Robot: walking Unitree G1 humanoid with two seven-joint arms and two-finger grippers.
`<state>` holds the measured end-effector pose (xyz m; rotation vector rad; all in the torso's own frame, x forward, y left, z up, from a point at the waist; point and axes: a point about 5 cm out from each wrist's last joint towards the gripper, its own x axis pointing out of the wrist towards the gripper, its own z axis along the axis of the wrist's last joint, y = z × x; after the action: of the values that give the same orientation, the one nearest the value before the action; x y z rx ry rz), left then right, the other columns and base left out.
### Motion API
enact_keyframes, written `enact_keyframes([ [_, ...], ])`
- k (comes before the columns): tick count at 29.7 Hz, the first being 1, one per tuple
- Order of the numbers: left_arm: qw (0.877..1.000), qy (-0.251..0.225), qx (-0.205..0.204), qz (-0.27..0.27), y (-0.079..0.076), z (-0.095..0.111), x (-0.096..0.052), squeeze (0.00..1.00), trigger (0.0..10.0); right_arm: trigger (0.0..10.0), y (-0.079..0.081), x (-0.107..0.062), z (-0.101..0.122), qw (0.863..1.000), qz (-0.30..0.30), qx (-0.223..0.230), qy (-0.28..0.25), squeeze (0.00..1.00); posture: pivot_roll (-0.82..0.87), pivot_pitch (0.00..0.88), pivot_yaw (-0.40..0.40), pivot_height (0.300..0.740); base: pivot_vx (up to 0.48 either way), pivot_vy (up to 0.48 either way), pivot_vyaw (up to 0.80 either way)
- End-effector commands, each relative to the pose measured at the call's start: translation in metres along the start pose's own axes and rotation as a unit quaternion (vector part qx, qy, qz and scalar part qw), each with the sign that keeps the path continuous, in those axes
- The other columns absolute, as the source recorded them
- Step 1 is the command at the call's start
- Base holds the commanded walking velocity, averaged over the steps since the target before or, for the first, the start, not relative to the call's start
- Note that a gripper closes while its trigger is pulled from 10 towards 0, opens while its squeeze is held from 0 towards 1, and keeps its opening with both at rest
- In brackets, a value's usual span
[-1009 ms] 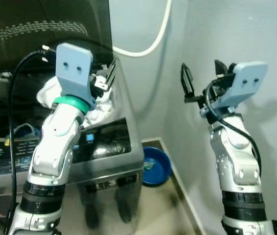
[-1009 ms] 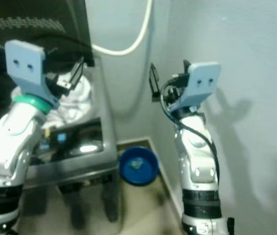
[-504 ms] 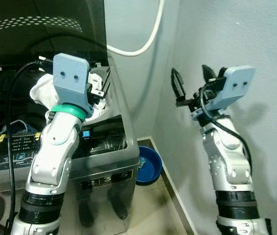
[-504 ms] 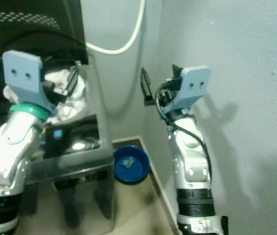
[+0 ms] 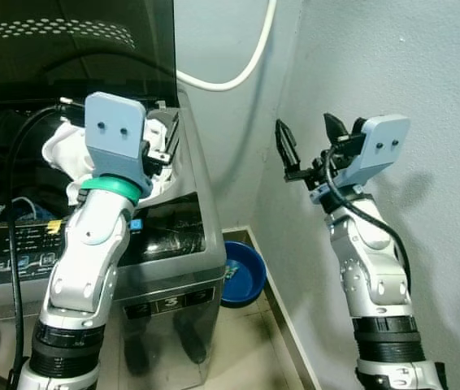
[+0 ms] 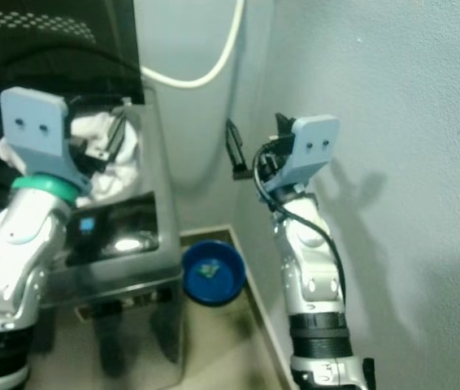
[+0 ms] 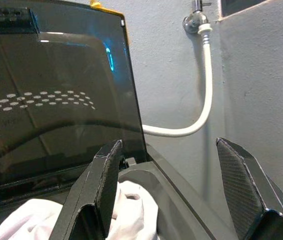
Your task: Clothes washing
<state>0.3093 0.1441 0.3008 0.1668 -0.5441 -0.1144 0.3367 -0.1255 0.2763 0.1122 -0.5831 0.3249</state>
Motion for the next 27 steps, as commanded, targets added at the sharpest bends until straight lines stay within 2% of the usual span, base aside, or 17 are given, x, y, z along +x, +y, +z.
enact_keyframes([
  [1,1.000,0.007,-0.004,0.003,-0.0004,-0.0017,-0.0029,0.00,10.0,10.0,0.0001,0.0022,0.0021,1.000,0.002,0.001,-0.008,0.00,0.05,0.048,-0.068,0.724,0.000,0.000,0.00],
  [14,1.000,0.013,-0.001,0.003,0.0005,-0.0023,-0.0010,0.00,10.0,10.0,-0.0018,0.0021,0.0012,1.000,-0.001,-0.002,-0.008,0.00,0.05,0.048,-0.060,0.724,0.000,0.000,0.00],
  [23,1.000,0.015,0.004,0.003,0.0010,-0.0028,-0.0002,0.00,10.0,10.0,-0.0019,0.0025,0.0006,1.000,-0.002,-0.002,-0.009,0.00,0.05,0.046,-0.059,0.724,0.000,0.407,0.00],
  [27,1.000,0.013,0.007,0.002,0.0008,-0.0026,-0.0001,0.00,10.0,10.0,-0.0018,0.0026,0.0004,1.000,-0.002,-0.002,-0.009,0.00,0.05,0.046,-0.059,0.724,0.000,0.000,0.00],
])
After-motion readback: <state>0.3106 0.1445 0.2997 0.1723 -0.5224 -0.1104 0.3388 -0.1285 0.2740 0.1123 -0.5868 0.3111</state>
